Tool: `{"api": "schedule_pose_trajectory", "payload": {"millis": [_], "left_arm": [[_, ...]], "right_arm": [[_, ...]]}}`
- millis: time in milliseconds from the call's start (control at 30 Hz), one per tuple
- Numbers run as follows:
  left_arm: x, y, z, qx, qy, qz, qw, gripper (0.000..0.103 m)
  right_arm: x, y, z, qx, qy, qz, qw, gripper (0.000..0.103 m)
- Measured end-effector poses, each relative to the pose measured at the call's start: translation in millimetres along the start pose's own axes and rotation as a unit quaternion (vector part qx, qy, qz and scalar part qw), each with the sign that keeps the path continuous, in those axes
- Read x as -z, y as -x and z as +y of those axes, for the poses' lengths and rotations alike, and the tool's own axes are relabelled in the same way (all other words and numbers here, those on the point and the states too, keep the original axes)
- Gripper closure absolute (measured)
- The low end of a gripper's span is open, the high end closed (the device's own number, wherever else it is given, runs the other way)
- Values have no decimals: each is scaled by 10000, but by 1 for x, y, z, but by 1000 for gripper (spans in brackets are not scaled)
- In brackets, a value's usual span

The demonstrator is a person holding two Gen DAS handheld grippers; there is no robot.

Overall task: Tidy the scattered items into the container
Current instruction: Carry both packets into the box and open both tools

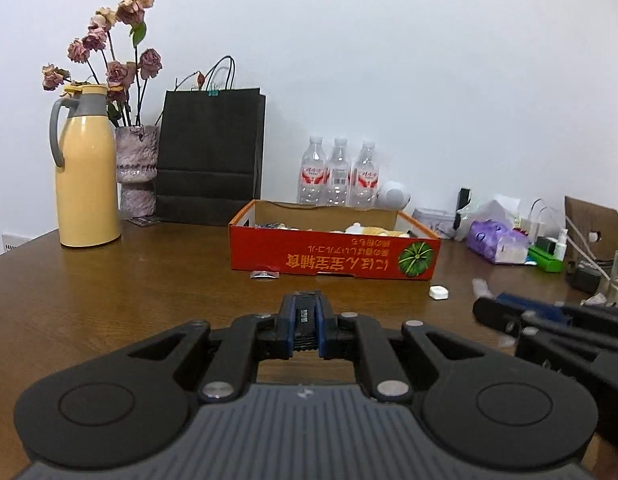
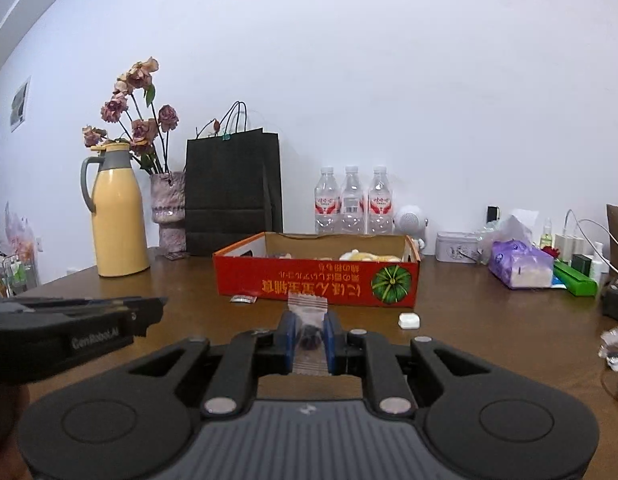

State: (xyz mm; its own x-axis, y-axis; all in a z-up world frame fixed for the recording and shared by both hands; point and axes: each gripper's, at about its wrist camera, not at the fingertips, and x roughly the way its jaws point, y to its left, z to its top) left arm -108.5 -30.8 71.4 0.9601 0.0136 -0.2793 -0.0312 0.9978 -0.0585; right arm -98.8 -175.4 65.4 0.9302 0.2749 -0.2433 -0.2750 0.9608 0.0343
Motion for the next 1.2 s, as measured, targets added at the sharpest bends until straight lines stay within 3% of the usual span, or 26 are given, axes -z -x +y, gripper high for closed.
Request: {"api": "schedule_pose_trajectory", "payload": {"millis": [267,400,500,600,667,733,800,900,967,1033,1067,1133,1167,1200], "left_arm": [[-16,-13,10,-20,107,42,9999,92],[-72,-52,31,531,327,43,9980,92],[-126,-116,43,964,332,482,9936,92],[-166,-206,42,1534,269,1407,9777,92],[-171,-277,44,1916,413,2316,9529,92],[-165,-335,41,1692,409,2981,9385,92],[-160,-367,38,1382,213,3169,9381,92],[-151,-390,31,1443,9,3438,9279,90],[-149,-398,29,1235,-139,3470,9296,84],[-152,-404,30,1171,-79,3496,9295,53],[-154,-405,32,1151,-34,3536,9283,45],[-161,-404,36,1057,-20,3524,9298,32],[-166,-403,38,975,-32,3500,9317,28],[-170,-399,42,894,-37,3463,9338,18]], "right_arm": [[-2,-13,3,-165,-6,115,9998,89],[-39,-49,-13,-46,-90,395,9992,89],[-90,-100,-39,-15,-281,684,9973,89],[-141,-166,-64,0,-321,887,9955,89],[-167,-225,-81,-103,-547,1257,9905,89],[-182,-293,-98,-237,-795,1950,9773,89],[-187,-350,-110,-133,-836,2384,9675,89],[-179,-419,-120,198,-724,2956,9524,89],[-168,-449,-126,284,-839,3242,9418,89],[-158,-473,-127,268,-894,3487,9326,85],[-156,-481,-127,249,-924,3546,9301,82],[-154,-489,-126,338,-947,3576,9284,66],[-154,-488,-124,431,-938,3592,9275,53],[-154,-485,-122,470,-922,3642,9256,47]]}}
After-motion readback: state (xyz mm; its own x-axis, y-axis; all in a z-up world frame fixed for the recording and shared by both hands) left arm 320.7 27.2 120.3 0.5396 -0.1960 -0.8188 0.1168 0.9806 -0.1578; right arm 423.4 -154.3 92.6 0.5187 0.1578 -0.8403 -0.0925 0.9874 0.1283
